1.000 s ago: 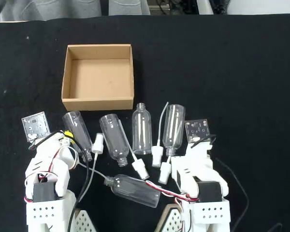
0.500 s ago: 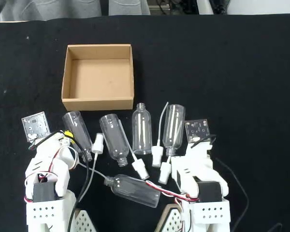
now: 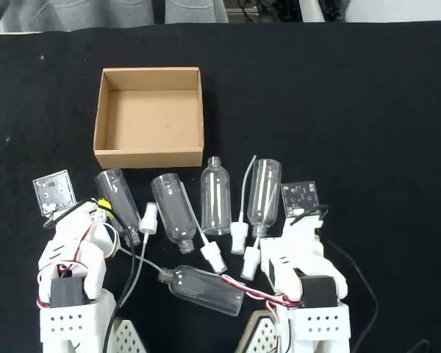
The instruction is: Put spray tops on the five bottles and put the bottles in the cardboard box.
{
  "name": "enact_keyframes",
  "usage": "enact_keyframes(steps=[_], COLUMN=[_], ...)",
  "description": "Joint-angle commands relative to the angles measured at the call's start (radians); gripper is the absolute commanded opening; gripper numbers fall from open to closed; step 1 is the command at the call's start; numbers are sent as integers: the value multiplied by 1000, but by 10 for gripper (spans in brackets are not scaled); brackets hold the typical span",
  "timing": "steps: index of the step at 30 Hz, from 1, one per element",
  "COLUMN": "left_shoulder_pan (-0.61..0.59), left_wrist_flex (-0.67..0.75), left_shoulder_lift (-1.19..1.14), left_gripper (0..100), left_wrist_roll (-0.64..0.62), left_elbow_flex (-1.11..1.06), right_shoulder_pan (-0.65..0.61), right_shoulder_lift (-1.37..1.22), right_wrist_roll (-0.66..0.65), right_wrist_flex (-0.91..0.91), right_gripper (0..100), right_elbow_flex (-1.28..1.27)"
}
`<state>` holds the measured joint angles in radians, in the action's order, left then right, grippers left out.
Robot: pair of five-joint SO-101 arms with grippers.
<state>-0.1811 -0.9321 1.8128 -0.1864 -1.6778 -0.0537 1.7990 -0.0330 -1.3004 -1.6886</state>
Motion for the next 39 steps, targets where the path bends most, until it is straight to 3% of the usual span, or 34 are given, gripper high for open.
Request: enact_keyframes(steps=[1,20,35,39], left_shoulder_pan=[-7,-7,-7,-7], left_wrist_flex=[-5,-5,-5,-5], left_shoulder_lift=[8,8,8,8], left_gripper=[62,62,62,62], left_wrist_roll=[5,5,5,5], left_elbow_flex=[-22,-22,-22,-22], right_shoulder_pan=[23,18,25,25], right_shoulder_lift=[97,97,97,97], right_wrist_roll=[-6,-8,-9,-137], right_wrist_flex=[-8,-5,-5,-2], right_gripper=[22,25,25,22], right_elbow_flex=[5,7,162,208])
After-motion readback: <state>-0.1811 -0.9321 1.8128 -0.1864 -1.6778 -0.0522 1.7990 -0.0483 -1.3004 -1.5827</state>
